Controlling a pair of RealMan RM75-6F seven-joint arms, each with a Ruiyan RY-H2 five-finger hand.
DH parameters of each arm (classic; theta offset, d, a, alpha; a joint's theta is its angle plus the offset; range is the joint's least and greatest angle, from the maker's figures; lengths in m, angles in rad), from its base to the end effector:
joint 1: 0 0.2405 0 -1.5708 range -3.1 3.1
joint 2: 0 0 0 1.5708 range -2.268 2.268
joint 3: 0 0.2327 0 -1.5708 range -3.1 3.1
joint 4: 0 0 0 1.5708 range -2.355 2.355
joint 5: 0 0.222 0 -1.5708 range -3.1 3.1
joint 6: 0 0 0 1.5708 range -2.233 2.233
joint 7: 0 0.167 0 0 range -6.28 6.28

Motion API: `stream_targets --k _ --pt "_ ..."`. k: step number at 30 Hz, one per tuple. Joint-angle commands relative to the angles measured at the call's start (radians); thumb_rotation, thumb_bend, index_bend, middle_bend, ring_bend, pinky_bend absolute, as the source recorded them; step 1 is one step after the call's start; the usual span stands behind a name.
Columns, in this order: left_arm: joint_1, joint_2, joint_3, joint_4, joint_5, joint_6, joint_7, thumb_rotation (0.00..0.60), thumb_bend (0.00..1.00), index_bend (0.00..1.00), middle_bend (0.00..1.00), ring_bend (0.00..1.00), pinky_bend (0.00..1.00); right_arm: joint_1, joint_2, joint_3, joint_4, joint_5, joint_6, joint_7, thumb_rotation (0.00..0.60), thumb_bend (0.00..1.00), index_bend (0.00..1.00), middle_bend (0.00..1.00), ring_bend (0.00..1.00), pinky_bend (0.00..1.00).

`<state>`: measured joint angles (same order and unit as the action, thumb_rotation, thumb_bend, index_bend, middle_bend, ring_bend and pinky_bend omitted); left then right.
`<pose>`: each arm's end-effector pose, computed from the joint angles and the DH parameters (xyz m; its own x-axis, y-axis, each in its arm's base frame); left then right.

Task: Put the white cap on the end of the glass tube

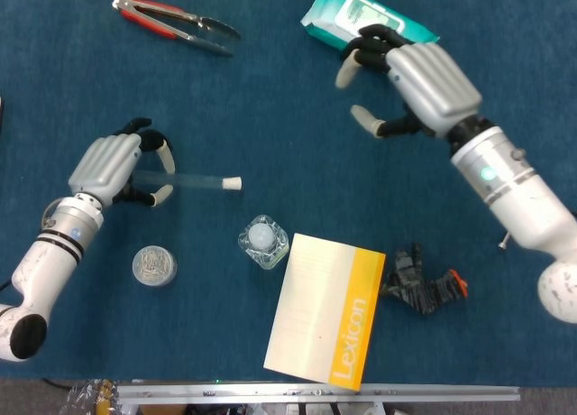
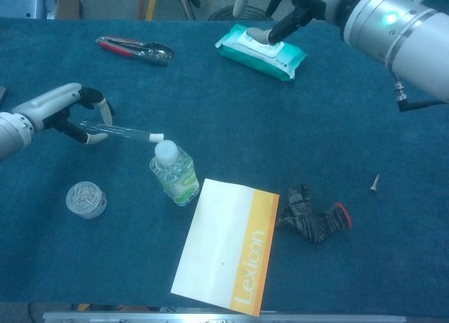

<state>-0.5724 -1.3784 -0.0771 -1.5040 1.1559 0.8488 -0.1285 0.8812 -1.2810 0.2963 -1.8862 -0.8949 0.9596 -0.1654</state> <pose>-0.2274 0.3127 -0.0137 0.1208 0.5020 0.8564 0.9925 -0.0769 -0.0949 -0.0301 -0.3477 0.0307 0.1113 -0.3634 0.9250 -0.9289 -0.3688 -0.0331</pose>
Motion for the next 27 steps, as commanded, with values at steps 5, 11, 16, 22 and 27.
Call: stream_targets --k 5,11,16,22,27 --pt "-0.002 -0.048 0.029 0.081 0.018 -0.016 0.052 0.584 0.33 0.42 0.19 0.01 0.10 -0.031 0.036 -0.024 -0.007 -0.016 0.010 0.001 0.600 0.32 0.43 0.29 0.14 0.32" --pt "-0.001 -0.039 0.036 0.083 0.020 0.004 0.126 0.500 0.32 0.15 0.04 0.00 0.07 -0.058 0.064 -0.050 -0.005 -0.027 0.023 -0.011 0.600 0.32 0.42 0.29 0.14 0.32" --pt "0.020 0.001 0.027 0.049 0.045 0.080 0.161 0.492 0.32 0.13 0.04 0.00 0.07 -0.104 0.098 -0.082 -0.016 -0.055 0.067 -0.026 0.600 0.32 0.41 0.29 0.14 0.32" --pt "0.078 0.085 0.013 -0.019 0.083 0.238 0.228 0.530 0.32 0.15 0.07 0.00 0.07 -0.216 0.137 -0.145 -0.027 -0.133 0.187 -0.030 0.600 0.32 0.40 0.29 0.14 0.32" --pt "0.137 0.150 0.018 -0.067 0.108 0.353 0.284 0.553 0.32 0.16 0.09 0.00 0.07 -0.322 0.155 -0.202 -0.025 -0.210 0.297 -0.016 0.600 0.32 0.40 0.29 0.14 0.32"
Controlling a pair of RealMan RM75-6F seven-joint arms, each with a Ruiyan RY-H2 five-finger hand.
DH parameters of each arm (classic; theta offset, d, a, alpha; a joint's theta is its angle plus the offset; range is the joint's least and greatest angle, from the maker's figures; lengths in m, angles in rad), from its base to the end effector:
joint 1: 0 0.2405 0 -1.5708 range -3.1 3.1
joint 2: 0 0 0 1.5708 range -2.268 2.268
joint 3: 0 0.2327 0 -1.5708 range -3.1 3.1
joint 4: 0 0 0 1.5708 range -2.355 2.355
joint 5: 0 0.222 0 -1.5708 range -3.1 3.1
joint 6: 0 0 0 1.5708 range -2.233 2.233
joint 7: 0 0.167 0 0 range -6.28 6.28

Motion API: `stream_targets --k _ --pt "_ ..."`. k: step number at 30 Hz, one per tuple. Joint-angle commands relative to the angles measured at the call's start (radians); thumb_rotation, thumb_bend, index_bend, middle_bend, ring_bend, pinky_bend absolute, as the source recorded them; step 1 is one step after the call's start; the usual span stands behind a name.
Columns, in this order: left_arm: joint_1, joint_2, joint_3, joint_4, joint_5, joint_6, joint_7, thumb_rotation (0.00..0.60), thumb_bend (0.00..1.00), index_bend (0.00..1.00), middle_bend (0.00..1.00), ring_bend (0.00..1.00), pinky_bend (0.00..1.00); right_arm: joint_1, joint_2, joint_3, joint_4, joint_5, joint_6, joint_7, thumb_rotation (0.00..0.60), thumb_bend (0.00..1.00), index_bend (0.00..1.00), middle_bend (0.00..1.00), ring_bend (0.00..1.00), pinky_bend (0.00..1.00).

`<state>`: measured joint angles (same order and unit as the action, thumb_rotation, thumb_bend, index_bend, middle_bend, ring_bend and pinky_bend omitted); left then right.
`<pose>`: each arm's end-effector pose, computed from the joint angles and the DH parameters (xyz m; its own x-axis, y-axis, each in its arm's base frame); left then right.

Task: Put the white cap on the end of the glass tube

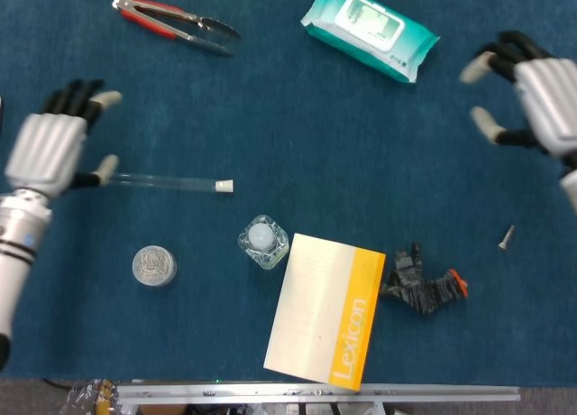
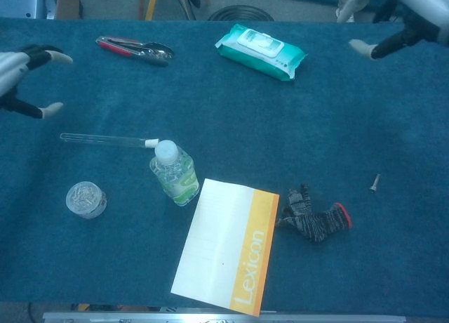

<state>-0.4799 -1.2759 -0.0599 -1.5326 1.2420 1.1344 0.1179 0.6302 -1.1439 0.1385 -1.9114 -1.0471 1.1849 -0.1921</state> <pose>-0.2469 0.3093 0.0563 0.4227 0.2090 0.8818 0.9047 -0.1534 -0.3974 -0.1440 -0.3196 0.0791 0.2374 -0.1907 0.9525 -0.9599 -0.1967 0.1998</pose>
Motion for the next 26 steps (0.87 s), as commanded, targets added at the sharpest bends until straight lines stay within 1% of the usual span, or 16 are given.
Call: stream_targets --k 1,5,7,13,16,19,23,26 --pt "0.057 0.060 0.003 -0.048 0.025 0.087 0.041 0.560 0.32 0.17 0.10 0.00 0.07 -0.092 0.020 -0.055 0.004 -0.076 0.094 0.017 0.600 0.32 0.40 0.29 0.14 0.32" --pt "0.121 0.117 0.015 -0.085 0.041 0.172 0.042 0.569 0.32 0.18 0.11 0.00 0.07 -0.194 0.033 -0.098 0.029 -0.151 0.201 0.053 0.600 0.32 0.40 0.29 0.14 0.32" --pt "0.155 0.137 0.020 -0.095 0.050 0.218 0.034 0.569 0.32 0.19 0.11 0.00 0.07 -0.241 0.042 -0.112 0.041 -0.176 0.251 0.070 0.600 0.32 0.40 0.29 0.14 0.32" --pt "0.243 0.161 0.042 -0.101 0.097 0.334 0.020 0.577 0.32 0.20 0.13 0.00 0.07 -0.361 0.062 -0.150 0.059 -0.223 0.350 0.115 0.600 0.32 0.40 0.29 0.14 0.32" --pt "0.277 0.168 0.056 -0.107 0.122 0.372 0.023 0.594 0.32 0.20 0.14 0.00 0.07 -0.403 0.061 -0.161 0.074 -0.241 0.377 0.129 0.600 0.32 0.40 0.29 0.14 0.32" --pt "0.302 0.169 0.069 -0.106 0.149 0.402 0.044 0.599 0.32 0.21 0.14 0.00 0.07 -0.430 0.056 -0.163 0.081 -0.250 0.386 0.142 0.600 0.32 0.40 0.29 0.14 0.32" --pt "0.325 0.162 0.078 -0.104 0.176 0.424 0.074 0.599 0.32 0.22 0.15 0.00 0.07 -0.452 0.051 -0.152 0.088 -0.258 0.387 0.150 0.600 0.32 0.40 0.29 0.14 0.32" --pt "0.334 0.154 0.075 -0.103 0.181 0.424 0.072 0.598 0.32 0.22 0.15 0.00 0.07 -0.459 0.048 -0.143 0.089 -0.260 0.375 0.150 0.600 0.33 0.40 0.29 0.14 0.32"
